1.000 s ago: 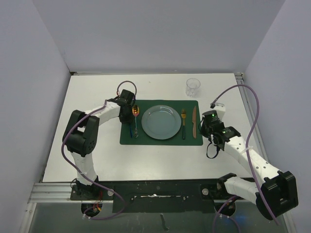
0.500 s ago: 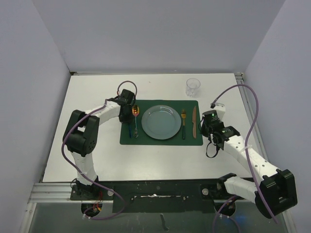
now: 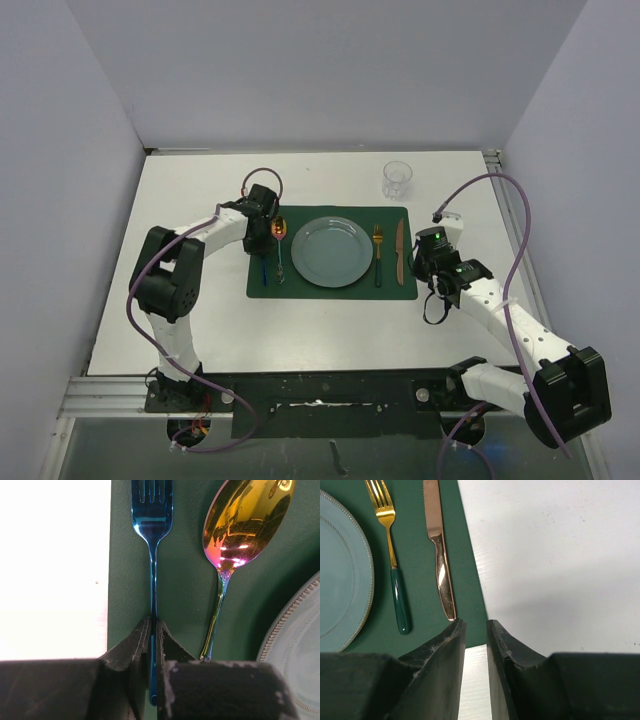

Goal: Set the dinner table for one person
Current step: Adjust the fork on the napkin.

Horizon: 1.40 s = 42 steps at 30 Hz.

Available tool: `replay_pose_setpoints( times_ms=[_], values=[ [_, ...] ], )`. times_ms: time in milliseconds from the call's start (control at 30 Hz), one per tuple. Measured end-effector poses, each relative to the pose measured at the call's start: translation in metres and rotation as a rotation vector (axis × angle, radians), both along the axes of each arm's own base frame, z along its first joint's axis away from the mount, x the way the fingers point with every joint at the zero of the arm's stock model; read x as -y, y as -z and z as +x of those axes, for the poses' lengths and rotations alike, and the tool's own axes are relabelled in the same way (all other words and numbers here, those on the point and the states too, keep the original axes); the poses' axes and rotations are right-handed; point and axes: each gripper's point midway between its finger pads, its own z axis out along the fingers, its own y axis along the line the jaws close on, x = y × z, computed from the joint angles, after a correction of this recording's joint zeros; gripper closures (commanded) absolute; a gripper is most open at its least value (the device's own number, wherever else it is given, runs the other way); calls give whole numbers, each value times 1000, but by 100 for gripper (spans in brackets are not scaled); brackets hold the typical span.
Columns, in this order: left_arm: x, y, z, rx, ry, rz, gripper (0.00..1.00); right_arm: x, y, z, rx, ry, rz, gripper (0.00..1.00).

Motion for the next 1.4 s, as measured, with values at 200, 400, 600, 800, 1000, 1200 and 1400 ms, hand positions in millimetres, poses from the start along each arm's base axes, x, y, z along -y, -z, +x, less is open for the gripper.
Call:
replay_pose_setpoints(
  times_ms=[200,400,600,800,1000,1200,1400],
  values=[
    [-1,0,0,0,15,6,100,0,0,0,0,0,-1,75],
    [-1,0,0,1,28,12,100,0,0,0,-1,0,-1,75],
    [0,0,2,7,37,13,100,1,0,0,-1,3,-1,75],
    [2,1,6,8,39,10,100,3,0,1,-1,9,-2,75],
    [4,0,9,14,41,2,100,4,0,1,-2,10,-5,75],
    [5,1,11,15,42,0,100,6,0,1,-2,13,-7,75],
    [6,1,12,16,43,-2,100,8,0,1,-3,14,-12,75]
  ],
)
